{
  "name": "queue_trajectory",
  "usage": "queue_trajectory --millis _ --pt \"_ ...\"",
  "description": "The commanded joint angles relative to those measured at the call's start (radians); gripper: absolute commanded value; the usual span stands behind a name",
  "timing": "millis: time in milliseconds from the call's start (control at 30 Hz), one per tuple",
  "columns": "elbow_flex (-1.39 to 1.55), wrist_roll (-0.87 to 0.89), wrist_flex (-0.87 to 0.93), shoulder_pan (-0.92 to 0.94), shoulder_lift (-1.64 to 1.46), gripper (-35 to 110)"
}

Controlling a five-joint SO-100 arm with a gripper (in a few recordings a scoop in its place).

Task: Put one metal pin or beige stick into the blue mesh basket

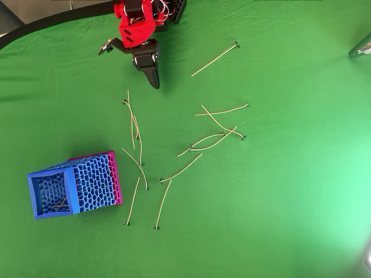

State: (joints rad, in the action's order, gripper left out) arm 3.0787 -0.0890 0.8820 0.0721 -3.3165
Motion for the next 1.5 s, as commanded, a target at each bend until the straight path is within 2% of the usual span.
queue_trajectory --millis 0,1467 --pt "0.005 -0.008 -0.012 -0.009 -0.009 1" --pt "-0.026 -0.028 -0.048 -0.006 0.040 1"
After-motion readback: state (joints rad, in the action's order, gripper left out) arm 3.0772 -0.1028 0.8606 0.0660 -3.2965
